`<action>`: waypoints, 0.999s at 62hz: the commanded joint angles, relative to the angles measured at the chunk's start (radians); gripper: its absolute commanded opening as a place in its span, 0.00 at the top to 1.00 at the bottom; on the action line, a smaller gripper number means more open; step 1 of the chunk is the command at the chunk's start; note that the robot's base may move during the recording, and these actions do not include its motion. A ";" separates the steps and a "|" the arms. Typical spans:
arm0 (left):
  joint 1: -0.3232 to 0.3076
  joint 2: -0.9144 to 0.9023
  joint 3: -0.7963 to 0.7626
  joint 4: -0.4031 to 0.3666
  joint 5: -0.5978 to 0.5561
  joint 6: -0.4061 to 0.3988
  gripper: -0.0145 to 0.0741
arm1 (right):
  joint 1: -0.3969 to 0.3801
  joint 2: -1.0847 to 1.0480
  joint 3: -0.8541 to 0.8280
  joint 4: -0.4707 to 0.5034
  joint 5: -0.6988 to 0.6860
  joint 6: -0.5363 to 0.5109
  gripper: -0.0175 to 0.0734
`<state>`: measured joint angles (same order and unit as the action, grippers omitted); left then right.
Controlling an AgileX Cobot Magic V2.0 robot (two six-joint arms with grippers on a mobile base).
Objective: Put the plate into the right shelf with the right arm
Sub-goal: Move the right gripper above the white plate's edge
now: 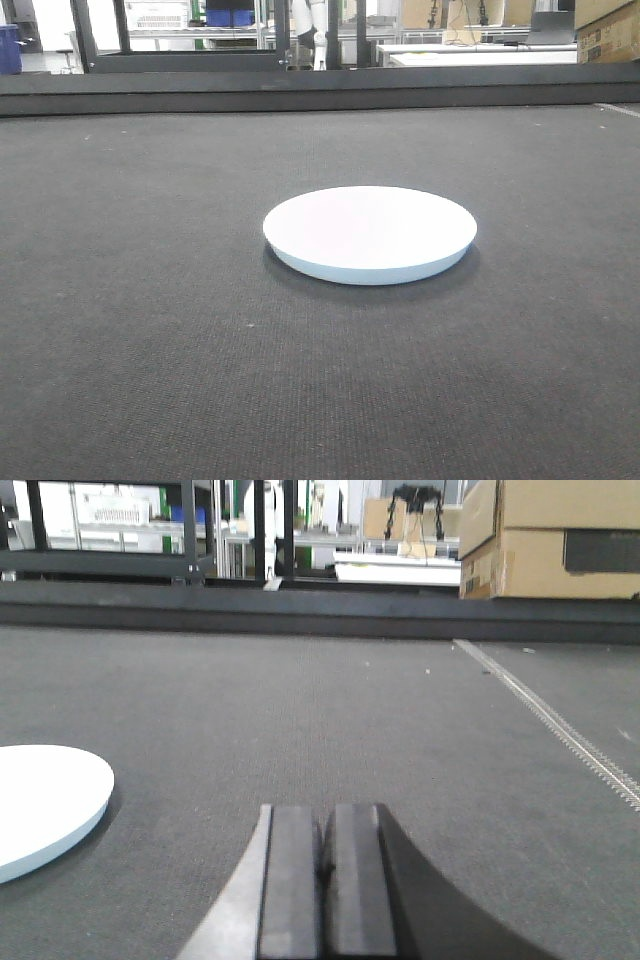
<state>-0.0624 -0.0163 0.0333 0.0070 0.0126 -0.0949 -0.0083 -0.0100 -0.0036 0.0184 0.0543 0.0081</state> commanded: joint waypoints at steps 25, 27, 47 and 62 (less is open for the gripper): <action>0.002 -0.012 0.009 0.000 -0.089 -0.006 0.89 | -0.006 0.442 -0.546 0.000 0.353 -0.008 0.24; 0.002 -0.012 0.009 0.000 -0.089 -0.006 0.89 | -0.005 0.499 -0.573 0.000 0.365 -0.008 0.18; 0.002 -0.012 0.009 0.000 -0.089 -0.006 0.89 | 0.179 0.934 -0.887 -0.118 0.492 0.153 0.12; 0.002 -0.012 0.009 0.000 -0.089 -0.006 0.89 | 0.373 1.245 -1.163 -0.308 0.622 0.438 0.12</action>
<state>-0.0624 -0.0163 0.0333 0.0070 0.0126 -0.0949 0.3187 1.1722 -1.0606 -0.2068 0.6899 0.3572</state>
